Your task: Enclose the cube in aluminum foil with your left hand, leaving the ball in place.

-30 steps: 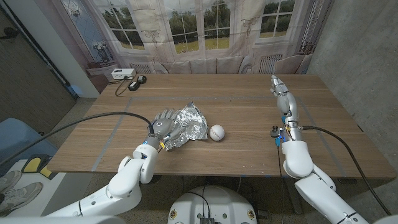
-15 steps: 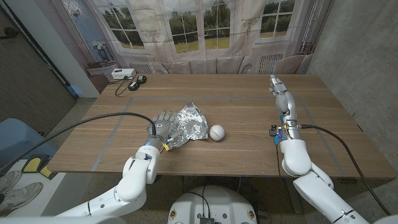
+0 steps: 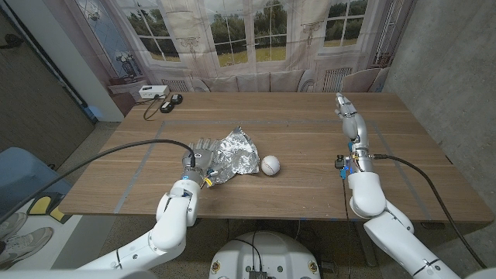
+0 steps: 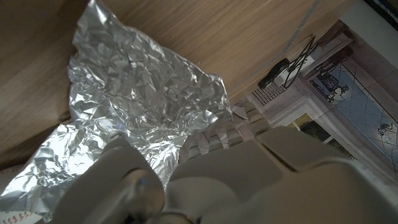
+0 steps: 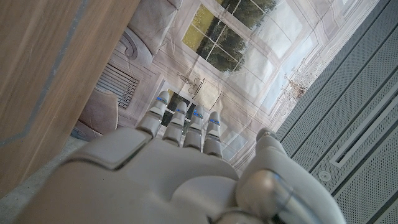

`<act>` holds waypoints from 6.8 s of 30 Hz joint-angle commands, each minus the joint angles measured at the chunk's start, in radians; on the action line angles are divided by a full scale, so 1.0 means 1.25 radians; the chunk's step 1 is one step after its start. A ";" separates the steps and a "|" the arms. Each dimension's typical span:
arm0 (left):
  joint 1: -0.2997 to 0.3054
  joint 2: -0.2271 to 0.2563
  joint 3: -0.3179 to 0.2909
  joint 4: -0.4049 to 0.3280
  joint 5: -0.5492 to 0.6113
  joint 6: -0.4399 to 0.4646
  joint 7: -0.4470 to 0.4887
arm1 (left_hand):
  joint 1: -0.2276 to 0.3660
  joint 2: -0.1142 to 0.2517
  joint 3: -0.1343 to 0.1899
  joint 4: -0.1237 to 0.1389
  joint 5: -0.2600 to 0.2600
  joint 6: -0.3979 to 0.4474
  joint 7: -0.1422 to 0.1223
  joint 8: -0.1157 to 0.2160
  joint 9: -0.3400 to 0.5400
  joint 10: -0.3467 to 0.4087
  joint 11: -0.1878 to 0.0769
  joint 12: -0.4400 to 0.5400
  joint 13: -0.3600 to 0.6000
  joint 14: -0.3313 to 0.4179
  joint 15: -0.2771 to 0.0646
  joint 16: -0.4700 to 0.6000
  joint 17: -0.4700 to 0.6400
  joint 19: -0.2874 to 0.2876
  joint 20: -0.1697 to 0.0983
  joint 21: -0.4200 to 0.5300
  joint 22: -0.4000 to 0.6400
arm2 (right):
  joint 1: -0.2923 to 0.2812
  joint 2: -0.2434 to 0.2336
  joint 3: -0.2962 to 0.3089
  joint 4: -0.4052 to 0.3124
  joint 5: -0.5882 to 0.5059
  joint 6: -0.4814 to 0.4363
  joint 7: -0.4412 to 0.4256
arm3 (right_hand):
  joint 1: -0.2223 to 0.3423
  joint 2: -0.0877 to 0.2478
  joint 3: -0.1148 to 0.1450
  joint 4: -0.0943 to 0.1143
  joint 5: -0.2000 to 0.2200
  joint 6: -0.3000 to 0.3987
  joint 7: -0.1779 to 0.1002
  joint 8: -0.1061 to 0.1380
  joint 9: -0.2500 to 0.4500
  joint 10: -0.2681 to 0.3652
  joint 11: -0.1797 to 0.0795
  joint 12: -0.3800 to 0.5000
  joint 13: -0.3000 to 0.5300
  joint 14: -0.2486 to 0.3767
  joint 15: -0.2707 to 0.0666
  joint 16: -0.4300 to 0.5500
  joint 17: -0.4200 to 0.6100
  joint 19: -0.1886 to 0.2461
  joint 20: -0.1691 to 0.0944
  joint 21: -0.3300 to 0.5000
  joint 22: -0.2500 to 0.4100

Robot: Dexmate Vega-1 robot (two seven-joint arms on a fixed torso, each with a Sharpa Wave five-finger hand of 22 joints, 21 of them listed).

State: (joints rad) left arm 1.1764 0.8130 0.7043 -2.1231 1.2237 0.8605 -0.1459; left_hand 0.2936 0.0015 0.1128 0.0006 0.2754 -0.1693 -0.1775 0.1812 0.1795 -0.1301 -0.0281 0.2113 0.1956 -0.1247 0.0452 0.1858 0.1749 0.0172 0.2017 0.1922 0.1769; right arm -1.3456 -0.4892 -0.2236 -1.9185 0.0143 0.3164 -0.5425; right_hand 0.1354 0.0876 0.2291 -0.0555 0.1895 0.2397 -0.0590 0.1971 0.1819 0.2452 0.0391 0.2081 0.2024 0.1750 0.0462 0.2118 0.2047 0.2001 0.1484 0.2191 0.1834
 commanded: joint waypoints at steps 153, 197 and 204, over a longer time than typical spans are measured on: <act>-0.013 -0.068 -0.051 0.038 0.156 -0.123 -0.144 | 0.301 0.007 0.081 0.066 -0.069 0.107 0.015 0.017 0.018 0.061 0.023 0.065 0.233 0.135 0.011 -0.006 0.178 -0.048 0.009 0.300 -0.002 | 0.014 0.005 -0.002 0.020 -0.010 0.002 -0.032 | -0.003 0.008 0.016 0.009 0.006 0.032 0.013 -0.001 0.002 0.028 0.010 0.001 0.002 0.035 0.003 0.006 0.000 0.021 -0.005 0.001 0.004; -0.151 -0.027 0.010 0.119 -0.347 -0.046 0.109 | 0.000 0.014 -0.017 0.079 -0.016 0.029 -0.029 0.001 0.002 0.039 0.010 -0.008 0.061 0.064 0.017 0.001 0.003 0.084 0.003 0.115 -0.002 | 0.035 -0.002 -0.006 0.038 0.012 -0.010 -0.027 | -0.009 0.005 0.018 0.013 0.005 0.039 0.018 -0.001 0.002 0.041 0.015 0.002 0.003 0.056 0.003 0.011 0.001 0.021 -0.005 0.000 0.004; -0.218 -0.008 0.095 0.114 -0.281 0.044 -0.008 | 0.124 -0.090 -0.066 -0.005 0.067 0.064 -0.032 0.012 0.005 0.073 0.001 0.010 0.030 0.122 0.002 0.006 0.004 0.215 0.008 0.106 0.000 | 0.037 0.000 -0.006 0.044 0.011 -0.010 -0.031 | -0.010 0.005 0.018 0.014 0.005 0.039 0.018 -0.001 0.002 0.042 0.015 0.002 0.003 0.057 0.004 0.011 0.002 0.022 -0.006 0.000 0.004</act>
State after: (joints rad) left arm 1.0359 0.7594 0.6795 -1.9826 0.8062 0.7656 0.1035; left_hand 0.3850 -0.0677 0.0541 0.0326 0.3091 -0.1070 -0.2144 0.1925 0.1811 -0.0436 -0.0283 0.2138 0.2437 0.0151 0.0510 0.1937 0.1765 0.2218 0.2096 0.3288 0.1707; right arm -1.3009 -0.4897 -0.2321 -1.8663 0.0305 0.3086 -0.5743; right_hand 0.1272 0.0924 0.2447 -0.0399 0.1895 0.2788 -0.0374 0.1971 0.1819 0.2899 0.0624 0.2081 0.2022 0.2376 0.0516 0.2196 0.2048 0.2179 0.1413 0.2191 0.1834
